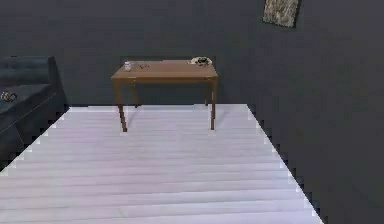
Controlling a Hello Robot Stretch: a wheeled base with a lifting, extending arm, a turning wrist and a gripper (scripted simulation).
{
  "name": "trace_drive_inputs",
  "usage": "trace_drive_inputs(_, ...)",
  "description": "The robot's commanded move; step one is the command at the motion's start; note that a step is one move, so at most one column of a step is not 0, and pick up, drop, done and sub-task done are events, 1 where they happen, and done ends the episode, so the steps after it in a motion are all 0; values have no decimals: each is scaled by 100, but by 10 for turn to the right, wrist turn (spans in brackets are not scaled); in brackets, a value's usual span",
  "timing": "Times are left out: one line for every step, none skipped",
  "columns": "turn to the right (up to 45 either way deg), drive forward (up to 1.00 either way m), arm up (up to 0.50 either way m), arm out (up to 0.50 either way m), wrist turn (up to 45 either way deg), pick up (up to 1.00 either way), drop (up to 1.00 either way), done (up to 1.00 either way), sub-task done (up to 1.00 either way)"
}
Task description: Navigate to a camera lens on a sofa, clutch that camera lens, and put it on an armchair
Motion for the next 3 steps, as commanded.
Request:
trace_drive_inputs(420, 0, 0, 0, 0, 0, 0, 0, 0)
trace_drive_inputs(0, 20, 0, 0, 0, 0, 0, 0, 0)
trace_drive_inputs(-450, 0, 0, 0, 0, 0, 0, 0, 0)
